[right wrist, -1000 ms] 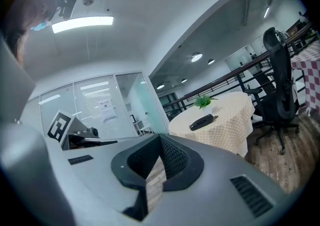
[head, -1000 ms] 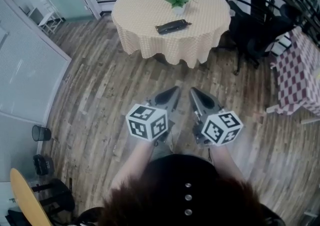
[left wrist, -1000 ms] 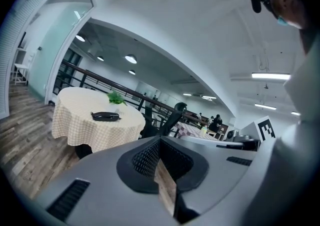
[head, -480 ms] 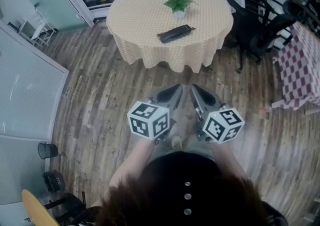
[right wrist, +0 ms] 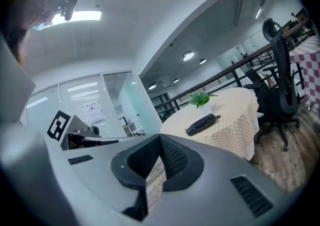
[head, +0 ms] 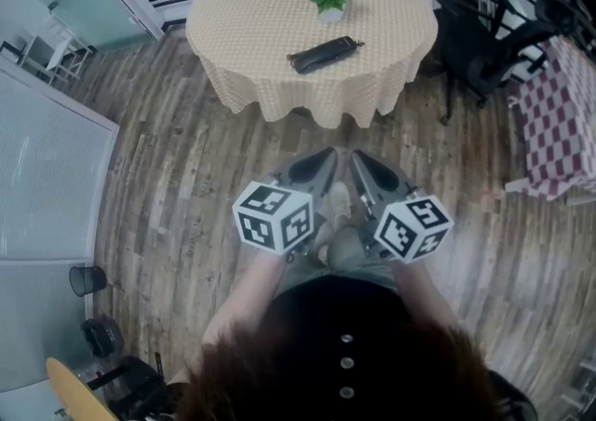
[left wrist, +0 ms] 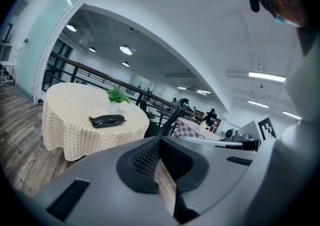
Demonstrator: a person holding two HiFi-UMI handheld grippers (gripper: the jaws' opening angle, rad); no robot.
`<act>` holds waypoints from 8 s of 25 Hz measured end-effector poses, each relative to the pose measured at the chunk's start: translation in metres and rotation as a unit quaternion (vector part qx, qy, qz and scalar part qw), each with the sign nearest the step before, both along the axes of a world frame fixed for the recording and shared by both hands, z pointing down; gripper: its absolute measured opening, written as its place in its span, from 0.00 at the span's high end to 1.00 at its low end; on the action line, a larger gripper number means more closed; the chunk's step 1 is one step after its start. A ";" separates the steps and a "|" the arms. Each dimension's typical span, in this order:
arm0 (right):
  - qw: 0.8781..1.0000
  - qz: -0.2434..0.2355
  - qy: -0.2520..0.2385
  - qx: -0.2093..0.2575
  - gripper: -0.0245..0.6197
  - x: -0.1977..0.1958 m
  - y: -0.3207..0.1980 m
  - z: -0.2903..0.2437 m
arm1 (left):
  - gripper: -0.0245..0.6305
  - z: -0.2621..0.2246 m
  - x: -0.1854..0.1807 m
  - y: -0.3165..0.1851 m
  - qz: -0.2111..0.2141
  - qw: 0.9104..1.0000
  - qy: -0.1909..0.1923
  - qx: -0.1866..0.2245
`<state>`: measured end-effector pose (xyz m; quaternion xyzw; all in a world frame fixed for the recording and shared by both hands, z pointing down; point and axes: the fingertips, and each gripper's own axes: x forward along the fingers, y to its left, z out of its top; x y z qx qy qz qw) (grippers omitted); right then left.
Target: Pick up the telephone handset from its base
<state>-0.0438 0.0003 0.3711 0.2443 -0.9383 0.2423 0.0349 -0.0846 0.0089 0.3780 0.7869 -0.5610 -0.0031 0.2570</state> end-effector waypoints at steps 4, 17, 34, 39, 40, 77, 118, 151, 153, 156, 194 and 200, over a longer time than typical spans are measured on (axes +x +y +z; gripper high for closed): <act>1.000 -0.001 -0.005 -0.002 0.95 -0.014 -0.028 -0.001 | 0.95 0.003 -0.016 -0.024 -0.006 1.000 -0.004 -0.004; 1.000 0.009 -0.009 -0.008 0.95 -0.049 -0.145 -0.004 | 0.95 0.001 -0.049 -0.141 0.005 1.000 0.002 -0.007; 1.000 -0.002 -0.011 -0.014 0.95 -0.070 -0.269 -0.004 | 0.95 0.003 -0.063 -0.265 0.016 1.000 -0.008 -0.017; 1.000 -0.006 -0.006 -0.013 0.95 -0.076 -0.296 -0.001 | 0.95 0.007 -0.065 -0.284 0.011 1.000 -0.005 -0.021; 1.000 -0.008 -0.003 -0.015 0.95 -0.077 -0.297 0.001 | 0.95 0.008 -0.066 -0.286 0.009 1.000 -0.004 -0.024; 0.993 0.092 -0.008 -0.070 0.95 -0.091 -0.307 0.027 | 0.95 0.036 -0.101 -0.308 0.119 0.988 -0.067 -0.074; 0.980 0.113 0.007 -0.163 0.95 -0.106 -0.310 0.110 | 0.58 0.141 -0.120 -0.337 0.217 0.932 -0.254 -0.143; 0.972 0.139 0.002 -0.189 0.95 -0.091 -0.316 0.124 | 0.58 0.165 -0.121 -0.333 0.274 0.894 -0.305 -0.180; 0.972 0.139 0.003 -0.190 0.95 -0.089 -0.316 0.124 | 0.58 0.166 -0.121 -0.332 0.275 0.893 -0.308 -0.180; 0.972 0.138 0.003 -0.190 0.95 -0.090 -0.316 0.125 | 0.58 0.166 -0.120 -0.332 0.284 0.889 -0.313 -0.177; 0.987 0.121 0.002 -0.103 0.95 -0.088 -0.338 0.054 | 0.58 0.073 -0.110 -0.356 0.214 0.956 -0.180 -0.089; 0.991 0.118 0.000 -0.070 0.95 -0.086 -0.350 0.027 | 0.58 0.040 -0.110 -0.360 0.192 0.969 -0.146 -0.054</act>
